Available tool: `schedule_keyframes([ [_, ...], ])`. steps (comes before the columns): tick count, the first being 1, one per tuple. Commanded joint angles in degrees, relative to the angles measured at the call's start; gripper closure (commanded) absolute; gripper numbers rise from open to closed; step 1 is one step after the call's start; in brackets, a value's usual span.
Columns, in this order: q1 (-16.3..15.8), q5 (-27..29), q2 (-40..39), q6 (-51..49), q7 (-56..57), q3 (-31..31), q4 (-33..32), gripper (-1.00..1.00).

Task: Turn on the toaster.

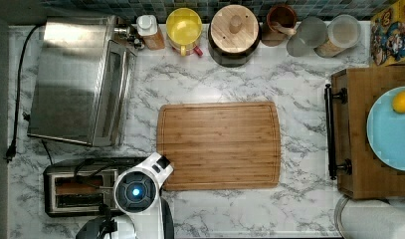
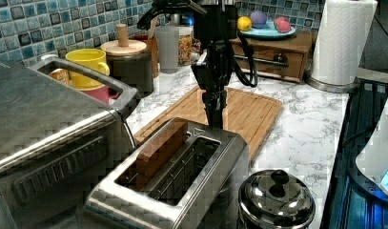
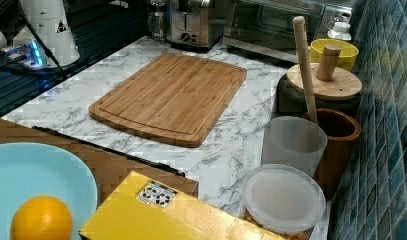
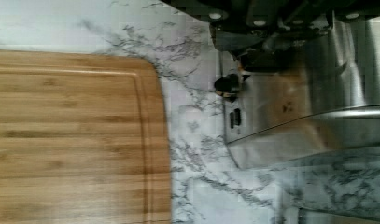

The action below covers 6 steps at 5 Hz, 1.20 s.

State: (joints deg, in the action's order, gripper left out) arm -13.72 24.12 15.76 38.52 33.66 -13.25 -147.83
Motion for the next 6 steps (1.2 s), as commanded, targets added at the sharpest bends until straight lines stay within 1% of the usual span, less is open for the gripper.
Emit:
schedule_keyframes([
  [1,-3.7,0.0,-0.5,-3.8,3.1,-1.9,0.2,1.0],
  [2,-2.1,-3.2,-3.8,-3.5,-0.8,-3.2,0.2,1.0],
  [3,0.2,-5.7,-6.0,-2.9,-4.2,-2.9,0.2,1.0],
  [4,2.0,-5.7,-6.9,-2.4,-5.8,-1.6,0.1,1.0],
  [5,3.5,-4.1,-9.4,0.0,-5.7,-0.3,-0.3,1.0],
  [6,3.0,0.5,-12.1,2.9,-2.2,1.0,-1.6,1.0],
])
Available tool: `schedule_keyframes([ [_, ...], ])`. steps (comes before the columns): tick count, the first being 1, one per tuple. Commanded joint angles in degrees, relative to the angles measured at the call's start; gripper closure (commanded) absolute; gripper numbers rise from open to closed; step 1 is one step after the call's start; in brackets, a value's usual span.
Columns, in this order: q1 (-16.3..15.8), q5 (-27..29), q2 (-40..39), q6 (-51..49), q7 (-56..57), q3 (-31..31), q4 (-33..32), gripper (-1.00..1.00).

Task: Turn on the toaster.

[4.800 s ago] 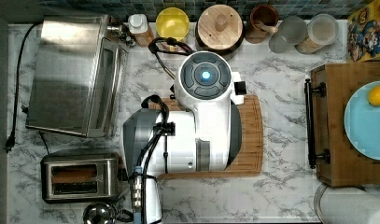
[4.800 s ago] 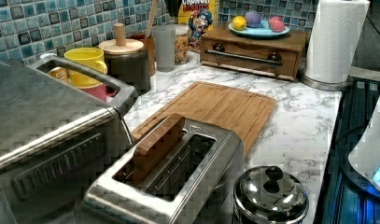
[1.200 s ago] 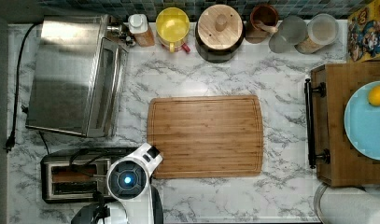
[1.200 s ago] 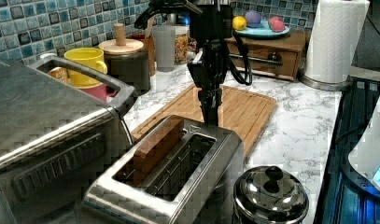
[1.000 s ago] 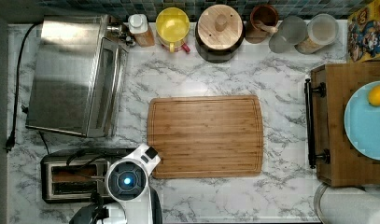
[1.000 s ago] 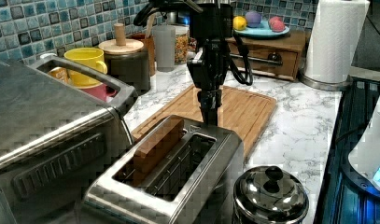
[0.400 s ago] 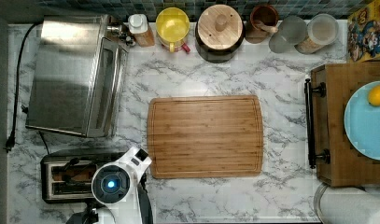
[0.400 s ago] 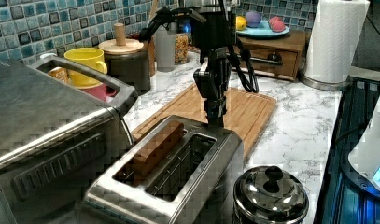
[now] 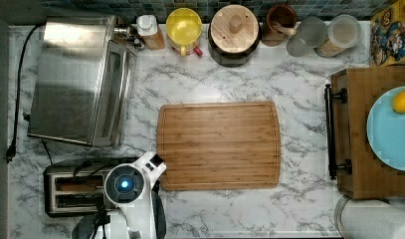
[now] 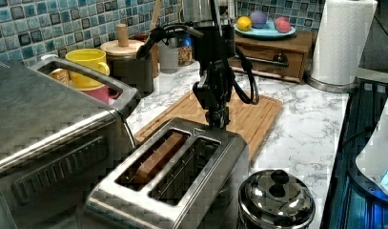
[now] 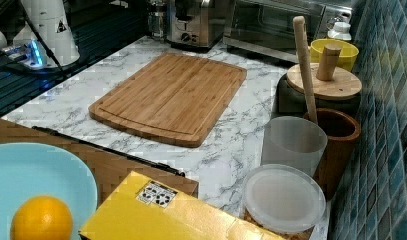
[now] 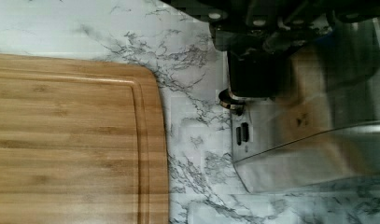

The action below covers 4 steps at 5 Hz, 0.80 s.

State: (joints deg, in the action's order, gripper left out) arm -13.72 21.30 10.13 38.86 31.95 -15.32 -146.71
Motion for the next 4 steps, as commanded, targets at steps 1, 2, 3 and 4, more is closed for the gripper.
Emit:
schedule_keyframes([
  [1,2.5,5.6,-11.2,3.9,2.2,3.1,-2.9,1.0],
  [2,2.0,7.3,-12.2,6.9,3.7,4.0,-4.8,1.0],
  [3,1.4,6.2,-16.1,6.8,2.6,3.1,-3.1,1.0],
  [4,0.8,3.7,-15.5,6.9,1.2,2.7,-2.3,1.0],
])
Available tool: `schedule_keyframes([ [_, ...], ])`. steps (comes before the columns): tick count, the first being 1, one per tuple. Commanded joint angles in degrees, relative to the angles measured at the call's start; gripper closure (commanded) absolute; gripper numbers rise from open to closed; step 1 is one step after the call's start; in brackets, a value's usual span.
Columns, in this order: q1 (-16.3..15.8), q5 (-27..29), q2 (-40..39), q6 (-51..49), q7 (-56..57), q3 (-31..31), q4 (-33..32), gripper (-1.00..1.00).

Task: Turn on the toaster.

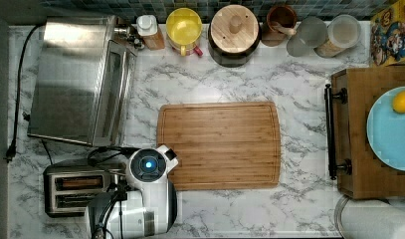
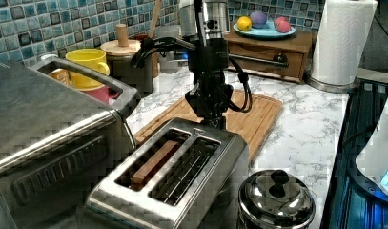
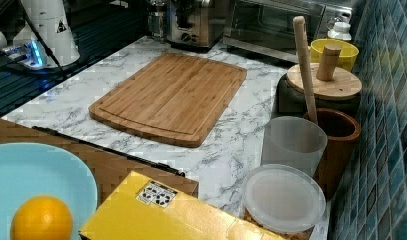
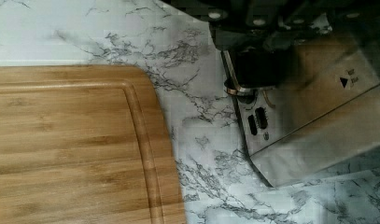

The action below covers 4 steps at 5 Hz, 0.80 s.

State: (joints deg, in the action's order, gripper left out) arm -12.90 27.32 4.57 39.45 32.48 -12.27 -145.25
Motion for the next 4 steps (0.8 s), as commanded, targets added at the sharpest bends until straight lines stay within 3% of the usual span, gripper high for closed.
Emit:
schedule_keyframes([
  [1,0.0,-2.3,-10.0,6.3,0.7,-0.4,-3.8,1.0],
  [2,0.9,-2.4,-10.0,6.4,0.6,-1.3,-3.8,1.0],
  [4,-0.2,-2.2,-10.0,6.3,0.7,-0.2,-3.8,1.0],
])
